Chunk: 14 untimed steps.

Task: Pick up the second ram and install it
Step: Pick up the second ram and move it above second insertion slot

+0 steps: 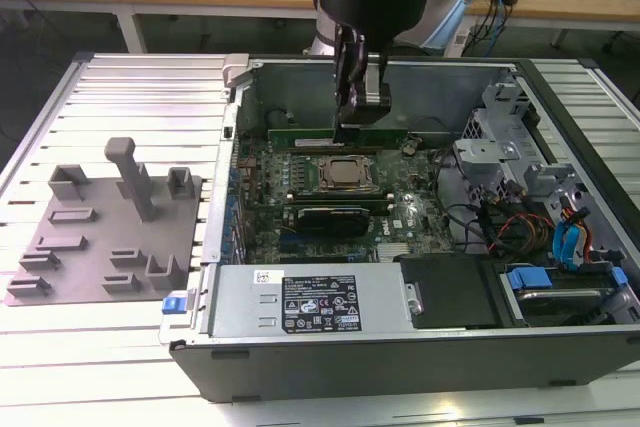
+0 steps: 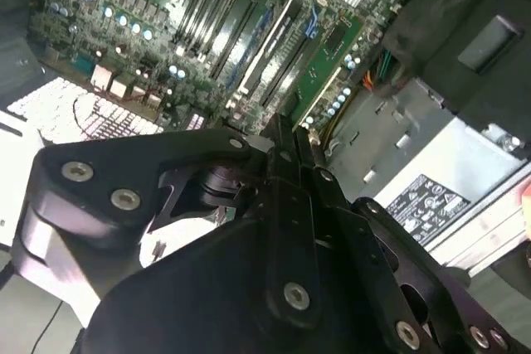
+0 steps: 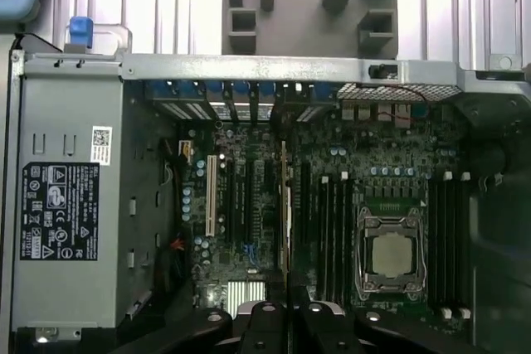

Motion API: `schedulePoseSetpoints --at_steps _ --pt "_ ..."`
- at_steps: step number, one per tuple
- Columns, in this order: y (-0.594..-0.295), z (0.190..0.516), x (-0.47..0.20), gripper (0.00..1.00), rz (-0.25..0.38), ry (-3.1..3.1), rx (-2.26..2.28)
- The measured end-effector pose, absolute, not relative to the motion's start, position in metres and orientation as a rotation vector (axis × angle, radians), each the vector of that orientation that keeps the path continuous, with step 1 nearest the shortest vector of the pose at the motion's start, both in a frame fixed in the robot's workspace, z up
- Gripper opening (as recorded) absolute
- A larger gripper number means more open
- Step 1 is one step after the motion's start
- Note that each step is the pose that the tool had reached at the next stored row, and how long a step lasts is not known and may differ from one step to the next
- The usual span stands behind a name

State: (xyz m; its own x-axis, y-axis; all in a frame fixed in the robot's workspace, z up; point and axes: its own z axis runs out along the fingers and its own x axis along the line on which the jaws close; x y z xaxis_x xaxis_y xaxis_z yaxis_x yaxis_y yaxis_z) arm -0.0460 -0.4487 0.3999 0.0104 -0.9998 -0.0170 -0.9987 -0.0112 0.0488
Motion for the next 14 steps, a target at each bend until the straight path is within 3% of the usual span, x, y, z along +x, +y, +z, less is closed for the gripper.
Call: schedulePoseSetpoints --at_steps 6,14 --pt "-0.42 0.392 -0.038 0.11 -0.073 -2.192 2.216" --pt "-0.414 0.379 -0.036 0.11 -0.073 -2.192 2.216"
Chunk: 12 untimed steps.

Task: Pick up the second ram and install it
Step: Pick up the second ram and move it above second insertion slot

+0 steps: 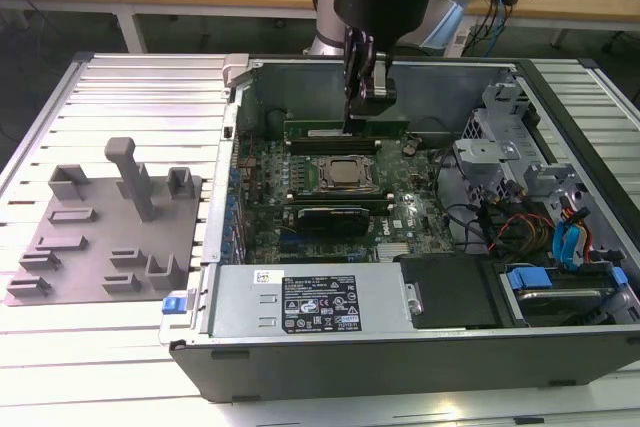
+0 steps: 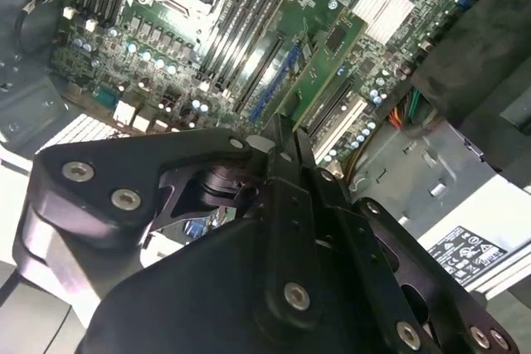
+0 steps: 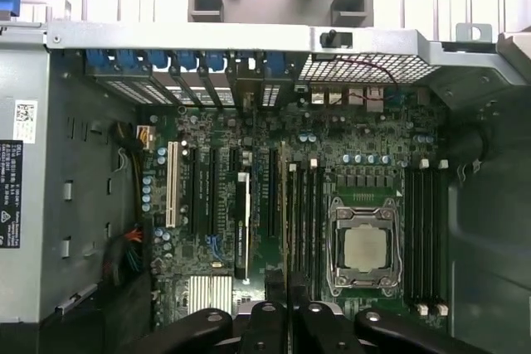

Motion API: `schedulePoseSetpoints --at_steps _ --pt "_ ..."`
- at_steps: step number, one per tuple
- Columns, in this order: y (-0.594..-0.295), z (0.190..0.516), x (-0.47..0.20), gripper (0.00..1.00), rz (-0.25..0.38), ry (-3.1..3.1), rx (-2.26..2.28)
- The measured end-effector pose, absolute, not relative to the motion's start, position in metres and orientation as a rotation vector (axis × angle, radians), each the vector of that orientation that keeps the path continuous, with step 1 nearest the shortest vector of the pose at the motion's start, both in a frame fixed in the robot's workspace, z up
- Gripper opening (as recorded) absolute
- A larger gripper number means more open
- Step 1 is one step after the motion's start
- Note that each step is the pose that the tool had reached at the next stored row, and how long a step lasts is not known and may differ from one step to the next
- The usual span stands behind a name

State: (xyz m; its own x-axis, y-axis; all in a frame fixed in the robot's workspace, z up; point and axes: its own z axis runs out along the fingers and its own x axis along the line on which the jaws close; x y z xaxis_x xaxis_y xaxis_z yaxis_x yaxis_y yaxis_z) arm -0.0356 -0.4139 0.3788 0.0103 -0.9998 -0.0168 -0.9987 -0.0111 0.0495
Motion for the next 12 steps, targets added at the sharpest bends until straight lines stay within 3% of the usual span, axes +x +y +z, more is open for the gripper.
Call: schedulePoseSetpoints --at_steps 12 --pt "-0.411 0.36 -0.033 0.11 -0.073 -2.192 2.216"
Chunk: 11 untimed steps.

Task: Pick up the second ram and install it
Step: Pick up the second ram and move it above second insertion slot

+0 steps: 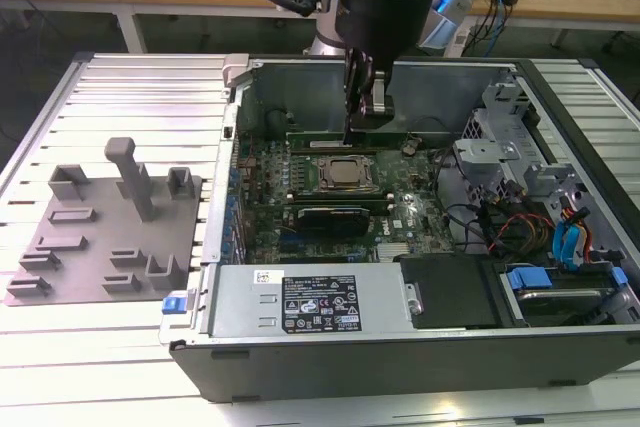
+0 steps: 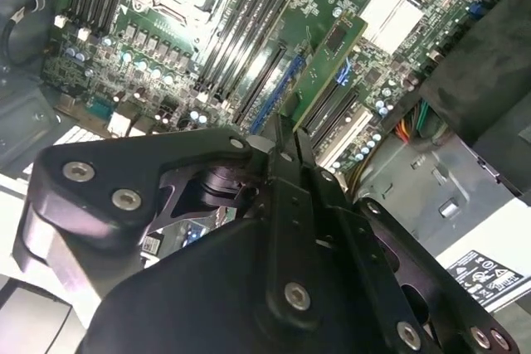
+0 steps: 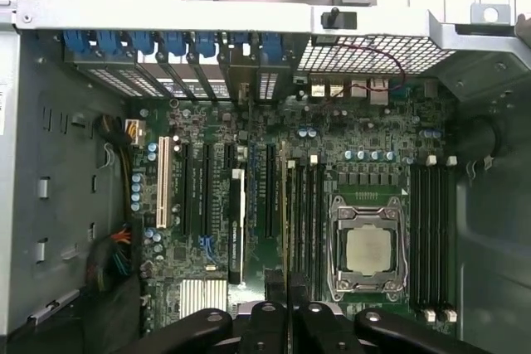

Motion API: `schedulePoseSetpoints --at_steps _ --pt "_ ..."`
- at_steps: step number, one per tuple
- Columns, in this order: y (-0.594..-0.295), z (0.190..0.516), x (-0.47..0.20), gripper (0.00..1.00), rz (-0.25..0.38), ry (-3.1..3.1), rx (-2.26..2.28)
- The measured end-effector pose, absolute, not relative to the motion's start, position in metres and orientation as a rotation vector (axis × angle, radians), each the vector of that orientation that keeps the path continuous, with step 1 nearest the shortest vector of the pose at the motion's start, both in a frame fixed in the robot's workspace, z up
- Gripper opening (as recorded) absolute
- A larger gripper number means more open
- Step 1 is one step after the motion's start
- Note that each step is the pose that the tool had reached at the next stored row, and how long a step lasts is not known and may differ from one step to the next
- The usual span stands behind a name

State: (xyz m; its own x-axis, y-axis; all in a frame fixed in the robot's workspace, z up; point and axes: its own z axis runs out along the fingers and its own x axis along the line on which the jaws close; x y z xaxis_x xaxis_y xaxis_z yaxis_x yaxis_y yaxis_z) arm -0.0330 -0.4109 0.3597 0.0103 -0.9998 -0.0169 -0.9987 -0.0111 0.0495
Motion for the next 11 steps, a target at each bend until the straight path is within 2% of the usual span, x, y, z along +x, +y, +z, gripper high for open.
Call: schedulePoseSetpoints --at_steps 11 --pt "-0.4089 0.3553 -0.0324 0.11 -0.073 -2.193 2.216"
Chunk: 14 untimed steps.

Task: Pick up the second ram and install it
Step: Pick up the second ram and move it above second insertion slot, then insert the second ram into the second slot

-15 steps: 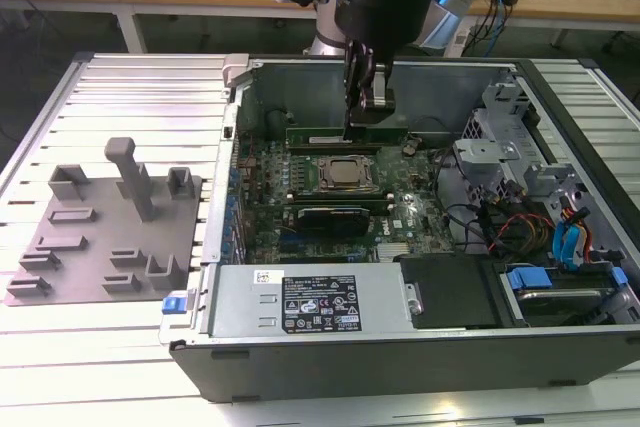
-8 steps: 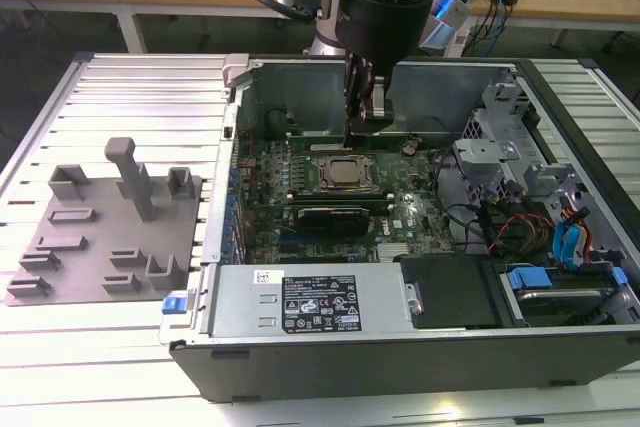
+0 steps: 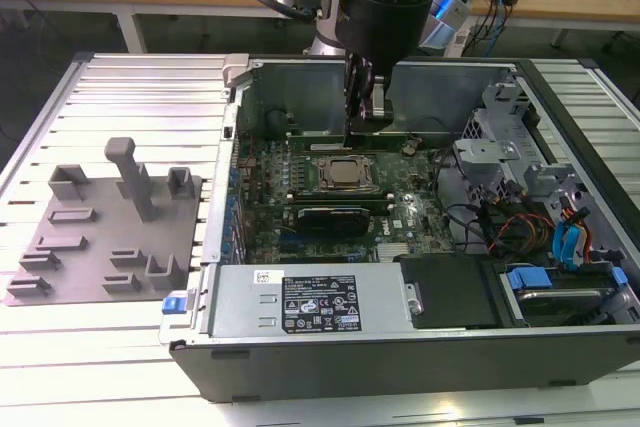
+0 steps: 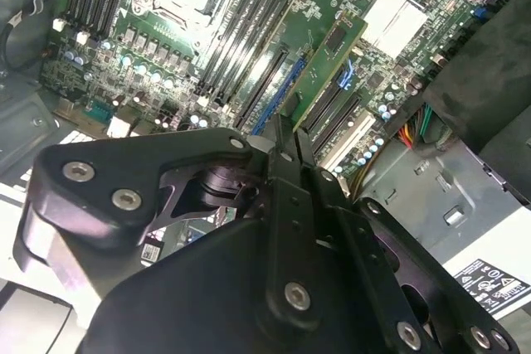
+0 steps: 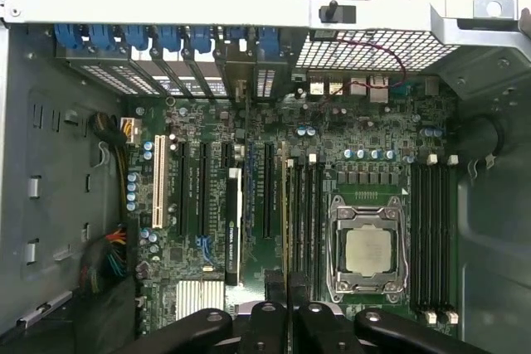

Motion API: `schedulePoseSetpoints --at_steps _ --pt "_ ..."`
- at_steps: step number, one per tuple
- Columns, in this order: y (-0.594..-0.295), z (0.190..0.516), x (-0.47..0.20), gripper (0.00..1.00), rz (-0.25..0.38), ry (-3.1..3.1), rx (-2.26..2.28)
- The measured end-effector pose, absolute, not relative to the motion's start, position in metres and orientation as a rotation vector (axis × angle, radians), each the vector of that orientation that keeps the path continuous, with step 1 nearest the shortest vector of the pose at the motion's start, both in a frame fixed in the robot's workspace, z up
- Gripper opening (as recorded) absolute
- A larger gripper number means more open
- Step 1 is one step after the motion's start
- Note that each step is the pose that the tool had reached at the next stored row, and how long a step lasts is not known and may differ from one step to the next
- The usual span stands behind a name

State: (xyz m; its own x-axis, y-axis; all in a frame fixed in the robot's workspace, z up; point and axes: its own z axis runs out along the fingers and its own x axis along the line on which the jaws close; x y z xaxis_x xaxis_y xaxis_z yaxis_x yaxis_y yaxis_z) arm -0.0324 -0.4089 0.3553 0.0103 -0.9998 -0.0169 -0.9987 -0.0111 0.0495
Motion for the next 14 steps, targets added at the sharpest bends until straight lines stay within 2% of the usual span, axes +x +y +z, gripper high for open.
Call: schedulePoseSetpoints --at_steps 9,14 --pt "-0.409 0.351 -0.032 0.11 -0.073 -2.193 2.216" --pt "-0.408 0.33 -0.025 0.11 -0.074 -2.192 2.216"
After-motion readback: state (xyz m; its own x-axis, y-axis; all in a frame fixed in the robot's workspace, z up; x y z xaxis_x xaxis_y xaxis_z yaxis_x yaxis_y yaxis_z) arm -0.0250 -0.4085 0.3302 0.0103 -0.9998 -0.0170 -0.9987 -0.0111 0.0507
